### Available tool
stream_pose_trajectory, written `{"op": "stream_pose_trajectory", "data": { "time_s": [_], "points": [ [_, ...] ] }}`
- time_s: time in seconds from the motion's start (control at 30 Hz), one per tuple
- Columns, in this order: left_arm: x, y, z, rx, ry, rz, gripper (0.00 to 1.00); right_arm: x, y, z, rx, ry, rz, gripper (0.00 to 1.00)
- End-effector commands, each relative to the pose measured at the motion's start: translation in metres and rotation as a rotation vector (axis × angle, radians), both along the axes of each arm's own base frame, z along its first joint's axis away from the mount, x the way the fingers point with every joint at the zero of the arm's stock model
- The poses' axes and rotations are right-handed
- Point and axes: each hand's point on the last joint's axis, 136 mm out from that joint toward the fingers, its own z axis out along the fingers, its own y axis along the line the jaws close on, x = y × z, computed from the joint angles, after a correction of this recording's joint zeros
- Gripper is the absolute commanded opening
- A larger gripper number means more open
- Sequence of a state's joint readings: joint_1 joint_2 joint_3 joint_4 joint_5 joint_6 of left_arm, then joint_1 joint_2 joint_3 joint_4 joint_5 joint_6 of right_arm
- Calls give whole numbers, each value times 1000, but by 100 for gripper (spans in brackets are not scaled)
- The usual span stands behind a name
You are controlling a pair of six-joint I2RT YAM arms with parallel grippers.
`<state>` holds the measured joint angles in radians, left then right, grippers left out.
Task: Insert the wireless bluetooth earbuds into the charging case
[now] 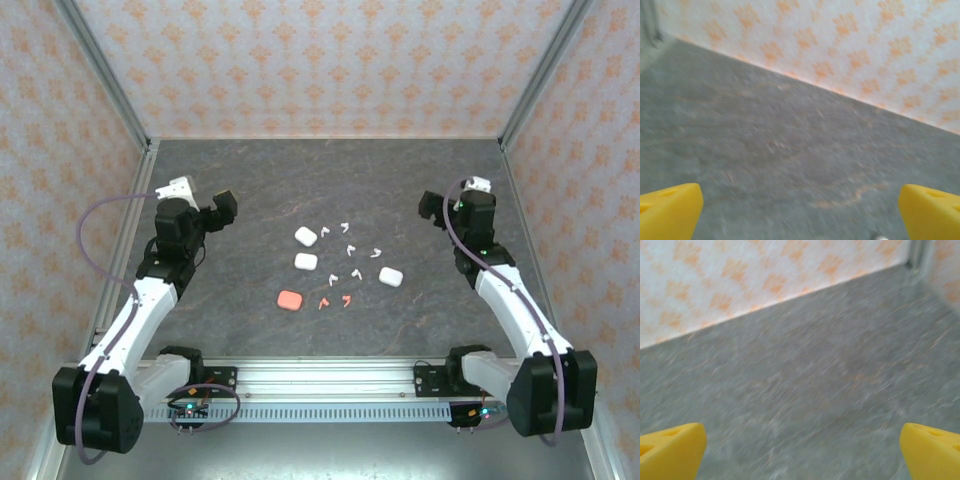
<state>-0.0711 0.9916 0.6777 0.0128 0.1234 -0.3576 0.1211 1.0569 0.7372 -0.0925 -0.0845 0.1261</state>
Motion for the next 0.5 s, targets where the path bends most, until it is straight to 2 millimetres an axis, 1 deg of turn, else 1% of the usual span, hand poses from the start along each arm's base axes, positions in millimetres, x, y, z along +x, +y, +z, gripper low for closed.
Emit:
{"op": "stream_pose_trajectory", "data": {
  "time_s": [0.0, 0.07, 0.2, 0.33, 0.4, 0.47],
  "points": [
    [-28, -32, -26, -153, 171, -101, 100, -40, 27, -34, 68, 217, 79, 99],
    [-38, -46, -29, -190, 185, -141, 100, -54, 40, -44, 87, 266, 117, 99],
    [-49, -63, -35, -264, 174, -175, 100, -71, 61, -63, 92, 324, 176, 99],
    [-51, -69, -41, -296, 168, -179, 100, -76, 81, -86, 93, 369, 216, 92],
    [-49, -70, -42, -296, 172, -182, 100, -75, 88, -96, 79, 395, 219, 88],
    [-48, -73, -43, -294, 175, -188, 100, -71, 95, -106, 58, 411, 224, 86]
  ]
}}
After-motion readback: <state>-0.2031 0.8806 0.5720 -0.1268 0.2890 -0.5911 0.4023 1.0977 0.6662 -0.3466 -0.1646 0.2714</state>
